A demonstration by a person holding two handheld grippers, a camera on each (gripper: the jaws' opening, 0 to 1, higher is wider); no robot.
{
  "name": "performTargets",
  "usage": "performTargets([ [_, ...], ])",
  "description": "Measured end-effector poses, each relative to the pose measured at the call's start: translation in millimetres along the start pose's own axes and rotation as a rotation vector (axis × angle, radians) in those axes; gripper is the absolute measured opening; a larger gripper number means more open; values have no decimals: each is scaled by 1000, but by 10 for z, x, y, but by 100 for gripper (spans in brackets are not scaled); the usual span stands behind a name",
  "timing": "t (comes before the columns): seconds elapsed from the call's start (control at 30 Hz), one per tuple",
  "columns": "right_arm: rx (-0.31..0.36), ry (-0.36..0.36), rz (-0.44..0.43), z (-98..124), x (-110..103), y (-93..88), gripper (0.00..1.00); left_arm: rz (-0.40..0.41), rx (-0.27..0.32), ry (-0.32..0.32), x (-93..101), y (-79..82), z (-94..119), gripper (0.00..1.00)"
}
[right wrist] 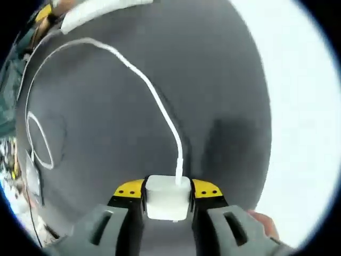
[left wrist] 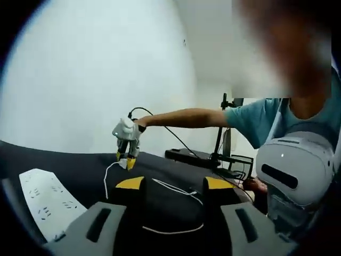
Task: Connect the charging cable to the phone, plug the charger into the socket, and turn on the power strip switch to charge the phone.
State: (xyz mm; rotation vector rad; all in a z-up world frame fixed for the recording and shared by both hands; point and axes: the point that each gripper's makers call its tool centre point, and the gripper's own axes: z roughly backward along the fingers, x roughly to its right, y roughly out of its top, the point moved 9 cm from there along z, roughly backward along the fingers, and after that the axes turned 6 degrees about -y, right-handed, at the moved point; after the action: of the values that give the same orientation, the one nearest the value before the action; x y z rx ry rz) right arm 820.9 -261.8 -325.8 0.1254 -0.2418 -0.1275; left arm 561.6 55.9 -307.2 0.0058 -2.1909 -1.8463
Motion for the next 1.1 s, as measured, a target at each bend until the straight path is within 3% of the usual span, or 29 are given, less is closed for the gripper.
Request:
performTargets([
  [0.1, 144, -61, -92, 166, -80, -32, 30, 8, 30, 9, -33, 36, 20, 37],
  [0.27, 261, -153, -230, 437, -323, -102, 30, 10, 44, 32, -78, 68, 34, 38],
  [0.33, 296, -179, -290, 534, -409, -143, 30, 31, 22, 30, -97, 57, 49, 38],
  [0.53, 396, -262, -468, 852, -811, -106, 30, 29, -204, -19, 1, -13, 77, 44],
  [0.57, 419, -283, -496, 901, -868, -80, 30, 27, -243, -1, 5, 3, 105, 45],
  [0.7, 541, -355, -617, 1166, -1126, 46, 30, 79, -243, 25, 44, 90, 271, 45],
  [0.8, 633, -415, -706, 1344, -1323, 193, 30, 52, -438, 56, 110, 117, 495, 46],
  [0.83, 675, -429, -738, 1424, -1394, 263, 30, 44, -487, 49, 155, 162, 570, 46],
  [0.93, 779, -449, -815, 1585, -1438, 411, 30, 22, -548, 38, 216, 292, 715, 49],
  [1.03, 841, -481, -864, 1648, -1549, 575, 30, 5, -587, 52, 216, 482, 877, 49],
  [1.1, 880, -515, -902, 1666, -1641, 702, 30, 5, -655, 66, 200, 575, 988, 49],
])
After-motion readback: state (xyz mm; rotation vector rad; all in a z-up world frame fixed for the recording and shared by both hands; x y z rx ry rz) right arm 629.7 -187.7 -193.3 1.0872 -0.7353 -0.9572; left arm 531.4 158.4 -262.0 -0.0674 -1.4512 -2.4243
